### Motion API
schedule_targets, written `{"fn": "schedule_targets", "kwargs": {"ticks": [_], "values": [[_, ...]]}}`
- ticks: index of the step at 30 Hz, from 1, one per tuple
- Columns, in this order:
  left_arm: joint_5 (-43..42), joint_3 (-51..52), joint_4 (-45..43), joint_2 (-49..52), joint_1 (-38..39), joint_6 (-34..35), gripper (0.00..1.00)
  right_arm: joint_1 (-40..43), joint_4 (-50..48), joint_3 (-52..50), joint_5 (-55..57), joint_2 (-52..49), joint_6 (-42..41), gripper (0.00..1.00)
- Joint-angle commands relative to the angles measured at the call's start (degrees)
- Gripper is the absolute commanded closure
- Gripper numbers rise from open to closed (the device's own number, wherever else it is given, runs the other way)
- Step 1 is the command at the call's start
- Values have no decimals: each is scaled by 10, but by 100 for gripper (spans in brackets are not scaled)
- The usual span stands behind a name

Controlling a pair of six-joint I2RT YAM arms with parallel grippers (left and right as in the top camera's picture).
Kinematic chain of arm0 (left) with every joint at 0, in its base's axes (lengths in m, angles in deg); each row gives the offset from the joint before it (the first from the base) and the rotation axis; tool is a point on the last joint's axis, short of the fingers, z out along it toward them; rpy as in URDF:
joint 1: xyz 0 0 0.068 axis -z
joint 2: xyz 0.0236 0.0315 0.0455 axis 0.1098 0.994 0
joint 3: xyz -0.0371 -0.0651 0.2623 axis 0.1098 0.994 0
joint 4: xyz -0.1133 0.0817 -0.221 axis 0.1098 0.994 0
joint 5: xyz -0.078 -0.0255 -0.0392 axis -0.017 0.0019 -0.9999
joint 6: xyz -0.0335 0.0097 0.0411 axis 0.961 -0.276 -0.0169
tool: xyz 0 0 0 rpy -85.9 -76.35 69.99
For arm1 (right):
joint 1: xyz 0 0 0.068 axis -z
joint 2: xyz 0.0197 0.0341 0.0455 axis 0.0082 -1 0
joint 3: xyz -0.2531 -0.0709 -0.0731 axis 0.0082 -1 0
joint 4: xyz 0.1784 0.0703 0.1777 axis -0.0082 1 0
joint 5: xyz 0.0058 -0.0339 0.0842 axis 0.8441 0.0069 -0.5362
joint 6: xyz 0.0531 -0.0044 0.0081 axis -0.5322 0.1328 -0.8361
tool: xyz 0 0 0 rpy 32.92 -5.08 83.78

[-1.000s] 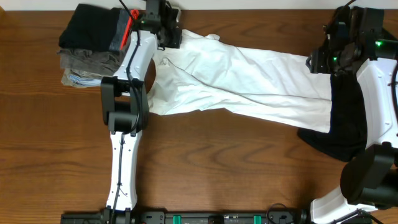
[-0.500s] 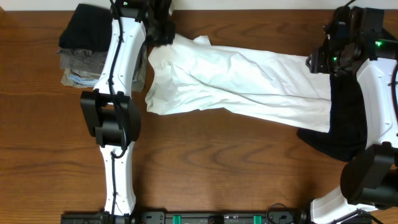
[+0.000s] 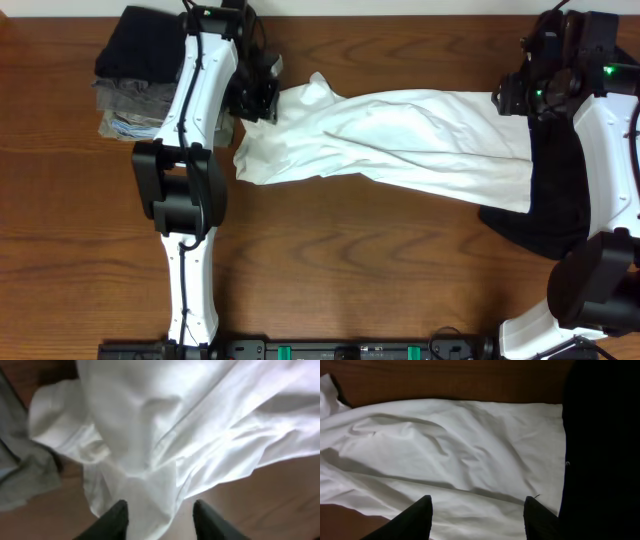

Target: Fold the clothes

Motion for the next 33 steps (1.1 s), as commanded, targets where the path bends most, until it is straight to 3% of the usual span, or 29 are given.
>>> {"fn": "schedule_targets", "kwargs": {"ticks": [1,5,13,30,33], "values": [[-2,5,7,5,2,-6,39,-4,0,2,-2,5,8,43],[-2,5,-14,4,2,-20,35,-4,0,2,-3,5,8,43],[-2,5,-147,12,0,-13,35,-4,2,2,-3,5,8,43],[-2,5,-139,79,-21,24,36,-4,4,1,-2,4,8,42],[-3,5,-145,78,-20,29,45,-4,3,1,-2,3,8,41]]}}
